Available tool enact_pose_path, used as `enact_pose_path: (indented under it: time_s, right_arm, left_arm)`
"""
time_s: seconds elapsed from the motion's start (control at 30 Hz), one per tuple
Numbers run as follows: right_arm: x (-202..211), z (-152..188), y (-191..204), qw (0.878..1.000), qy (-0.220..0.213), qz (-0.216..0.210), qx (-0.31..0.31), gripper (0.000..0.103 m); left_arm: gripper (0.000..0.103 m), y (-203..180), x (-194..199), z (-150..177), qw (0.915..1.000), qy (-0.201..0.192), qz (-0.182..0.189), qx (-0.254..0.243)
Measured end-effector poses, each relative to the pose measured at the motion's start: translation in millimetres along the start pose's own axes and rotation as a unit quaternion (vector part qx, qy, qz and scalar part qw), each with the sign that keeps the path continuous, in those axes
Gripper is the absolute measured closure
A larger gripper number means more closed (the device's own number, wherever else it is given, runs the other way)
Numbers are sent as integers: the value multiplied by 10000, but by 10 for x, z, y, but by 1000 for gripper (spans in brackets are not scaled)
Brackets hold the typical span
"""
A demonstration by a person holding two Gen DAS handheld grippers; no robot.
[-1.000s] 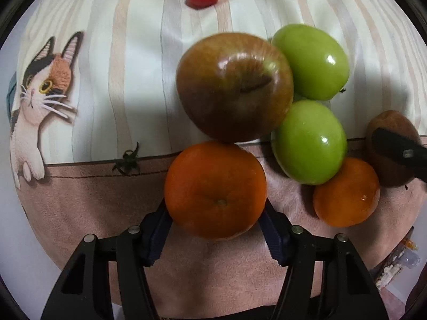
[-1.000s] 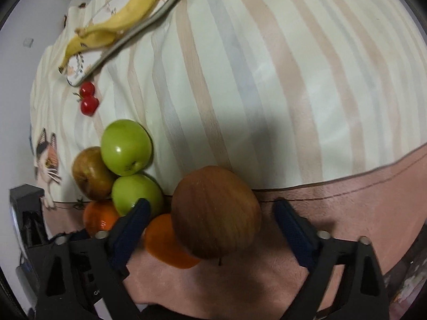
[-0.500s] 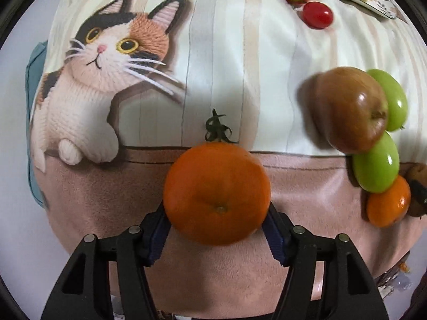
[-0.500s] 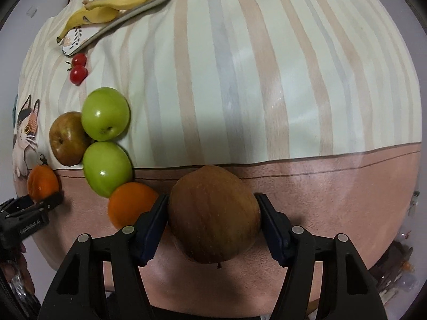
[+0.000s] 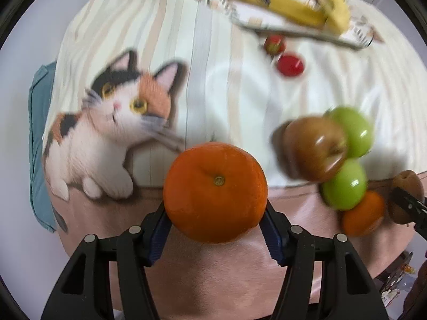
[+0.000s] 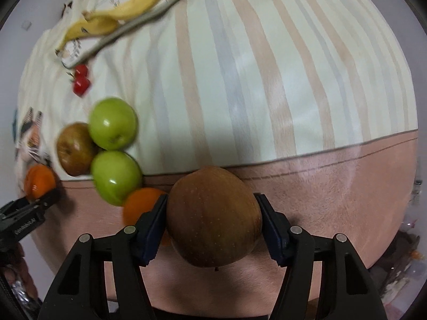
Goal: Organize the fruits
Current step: 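Place the orange on the plate while the right tool places the brown fruit beside the bananas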
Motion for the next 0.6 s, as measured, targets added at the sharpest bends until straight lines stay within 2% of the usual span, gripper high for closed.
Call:
enact_pose_path:
  time_s: [0.17,0.27,0.33,0.37,0.4,0.47,0.6]
  right_arm:
    - [272,-395,277,9983,-294,-493,41,36]
    - [451,-807,467,9957,-485,-783,93,36]
    - [558,-1167,535,9939,-649,-882,160,36]
    - [571,-1360,581,9933,-706,-895,192,36]
    - [608,-1560,622,9925,-787,-906,235,36]
    - [596,-1882,733,9919,-865,-893,270,36]
    - [489,-2494,822,9921,-790,-952,221,36]
  left_arm:
    - [44,-132,444,-357,9989,-383,265,82]
    - [44,-61,733,-881,9971,-673,327,105]
    - [44,57,781,-1366,9960,-837,297,92]
    - [44,235,786,-1646,9957,-875,288,88]
    - [44,218,780,-1793,9955,-903,259,90]
    - [44,211,723,-2019,9959,-874,234,85]
    - [44,152,436,-2264,9976,-656,205,-54]
Point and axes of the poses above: each gripper's, at about its wrist camera, not at the fingertips, and x roughly against the way its jaws point, y to its left, z to its underside, the point moved 7 cm from there along -x, roughly the way its jaws point, and after that the axes turned 12 degrees about -z, right-handed, at the moved point
